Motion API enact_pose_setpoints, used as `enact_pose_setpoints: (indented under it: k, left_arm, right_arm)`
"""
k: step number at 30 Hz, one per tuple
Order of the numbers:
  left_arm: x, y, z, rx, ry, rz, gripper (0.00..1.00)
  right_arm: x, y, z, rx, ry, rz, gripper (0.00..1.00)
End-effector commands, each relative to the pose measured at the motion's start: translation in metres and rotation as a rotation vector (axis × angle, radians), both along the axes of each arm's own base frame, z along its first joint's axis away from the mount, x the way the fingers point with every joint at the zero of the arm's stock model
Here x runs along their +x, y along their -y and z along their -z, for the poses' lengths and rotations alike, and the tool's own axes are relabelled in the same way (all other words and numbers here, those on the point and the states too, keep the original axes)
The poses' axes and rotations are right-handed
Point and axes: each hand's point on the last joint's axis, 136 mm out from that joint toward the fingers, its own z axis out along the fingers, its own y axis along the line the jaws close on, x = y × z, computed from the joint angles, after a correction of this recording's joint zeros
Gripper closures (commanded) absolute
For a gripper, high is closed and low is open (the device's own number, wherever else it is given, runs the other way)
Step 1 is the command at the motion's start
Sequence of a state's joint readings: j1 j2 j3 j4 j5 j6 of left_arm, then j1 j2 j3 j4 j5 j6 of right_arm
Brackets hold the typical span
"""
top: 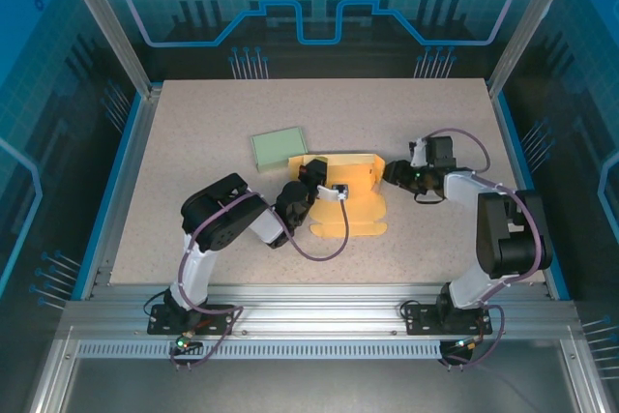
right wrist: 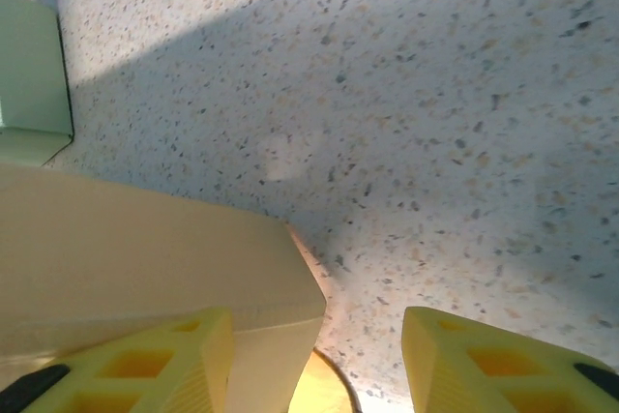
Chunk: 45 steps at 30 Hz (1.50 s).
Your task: Fold the paper box
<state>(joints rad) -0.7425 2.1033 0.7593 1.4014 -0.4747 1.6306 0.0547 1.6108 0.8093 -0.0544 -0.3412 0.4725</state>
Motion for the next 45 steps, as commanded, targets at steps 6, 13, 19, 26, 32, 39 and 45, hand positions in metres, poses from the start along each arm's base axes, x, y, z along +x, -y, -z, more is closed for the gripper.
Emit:
enact_pose_setpoints:
  k: [6, 13, 19, 26, 32, 39, 45]
  left_arm:
    - [-0.003, 0.006, 0.014, 0.042, -0.015, 0.026, 1.0]
    - [-0.004, 0.007, 0.02, 0.056, -0.02, 0.03, 1.0]
    - [-0.006, 0.009, 0.021, 0.058, -0.021, 0.035, 1.0]
    - [-0.007, 0.011, 0.02, 0.059, -0.021, 0.046, 1.0]
    - [-0.009, 0.013, 0.021, 0.06, -0.022, 0.055, 1.0]
    - [-0.009, 0.016, 0.002, -0.015, -0.009, 0.036, 0.8]
    - [-0.013, 0.017, -0.033, -0.17, 0.008, -0.005, 0.33]
  right_arm:
    - [-0.009, -0.025, -0.002, -0.021, 0.068, -0.099, 0.49]
    - [-0.003, -0.038, 0.0, -0.071, 0.092, -0.13, 0.48]
    - [0.01, -0.046, 0.002, -0.137, 0.137, -0.129, 0.49]
    - [0.021, -0.052, 0.006, -0.22, 0.213, -0.109, 0.54]
    - [0.027, -0.051, 0.013, -0.325, 0.226, -0.076, 0.64]
    - [0.029, -0.053, 0.018, -0.454, 0.239, -0.068, 0.87]
    - [0.027, -0.052, 0.017, -0.553, 0.246, -0.056, 0.92]
